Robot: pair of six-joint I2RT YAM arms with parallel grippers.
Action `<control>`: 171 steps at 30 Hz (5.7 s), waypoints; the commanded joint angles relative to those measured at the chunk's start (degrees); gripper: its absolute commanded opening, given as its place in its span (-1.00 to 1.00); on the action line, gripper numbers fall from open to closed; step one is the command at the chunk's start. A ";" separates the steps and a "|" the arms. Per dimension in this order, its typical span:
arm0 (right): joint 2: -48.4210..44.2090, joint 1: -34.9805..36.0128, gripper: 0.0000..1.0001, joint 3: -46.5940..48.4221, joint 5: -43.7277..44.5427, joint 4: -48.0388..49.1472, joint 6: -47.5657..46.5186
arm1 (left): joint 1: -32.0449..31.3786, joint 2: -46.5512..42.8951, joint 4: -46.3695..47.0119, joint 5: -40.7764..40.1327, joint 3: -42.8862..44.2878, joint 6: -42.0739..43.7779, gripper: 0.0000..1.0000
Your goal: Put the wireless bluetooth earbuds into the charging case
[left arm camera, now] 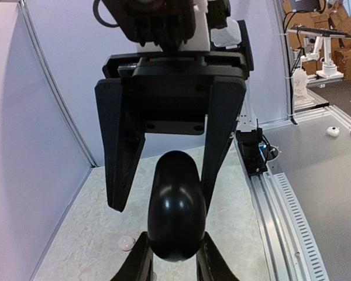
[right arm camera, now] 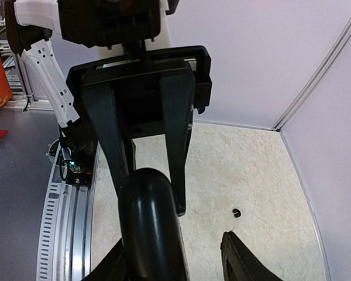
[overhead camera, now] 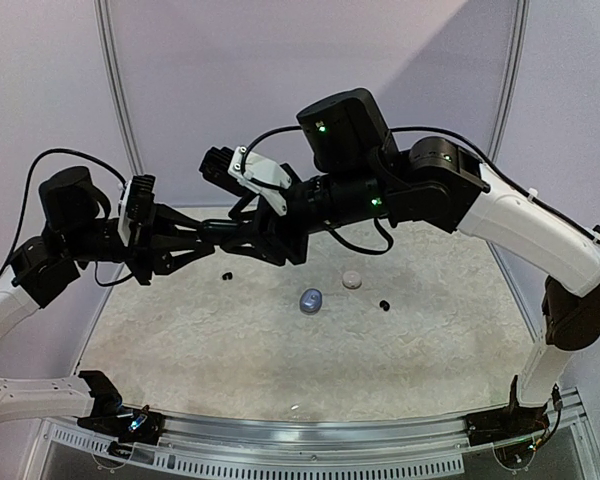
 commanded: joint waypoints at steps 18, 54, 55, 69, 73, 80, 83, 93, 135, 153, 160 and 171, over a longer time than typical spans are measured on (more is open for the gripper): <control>0.26 -1.02 -0.27 0.27 -4.23 4.86 3.69 | -1.88 -1.34 -8.24 -3.35 0.31 11.61 -1.00; 13.75 -17.05 0.57 -14.70 27.48 -19.79 65.09 | 3.92 -7.87 -6.93 -34.05 -9.78 -18.25 0.50; 15.42 -17.12 0.57 -14.66 27.55 -19.23 66.06 | 3.92 -8.18 -6.96 -34.12 -9.91 -18.27 0.50; 30.22 -16.96 0.37 -9.71 26.61 -18.80 62.78 | 4.10 -9.06 -5.85 -34.09 -10.55 -17.24 0.50; 29.73 -16.40 0.36 -11.19 26.32 -17.82 62.66 | 4.19 -8.66 -5.24 -34.06 -10.67 -17.16 0.50; 32.93 -15.87 0.36 -10.75 27.21 -21.35 60.62 | 4.25 -8.31 -4.81 -33.64 -10.47 -16.76 0.50; 31.19 -14.52 0.36 -12.50 29.92 -22.96 59.86 | 4.27 -8.45 -5.33 -33.65 -10.46 -16.56 0.51; 20.44 -15.26 0.42 -27.39 23.35 -11.78 58.60 | 4.31 -8.09 -4.40 -32.72 -10.55 -16.54 0.51; -4.05 5.20 -0.70 -34.42 36.58 41.06 -13.89 | 7.78 -11.14 -1.76 -18.46 -12.51 -35.85 0.52; 5.77 13.23 -0.69 -17.72 40.66 37.30 -31.11 | 5.35 -10.89 2.30 -12.89 -10.47 -39.63 0.30; 7.11 15.24 -0.68 -15.79 43.77 39.49 -32.30 | 4.64 -11.32 -2.58 -9.33 -9.31 -36.73 -0.53; 4.88 15.33 0.62 -18.42 46.83 44.46 -26.40 | 4.63 -13.72 -7.37 -10.47 -7.55 -30.96 -1.00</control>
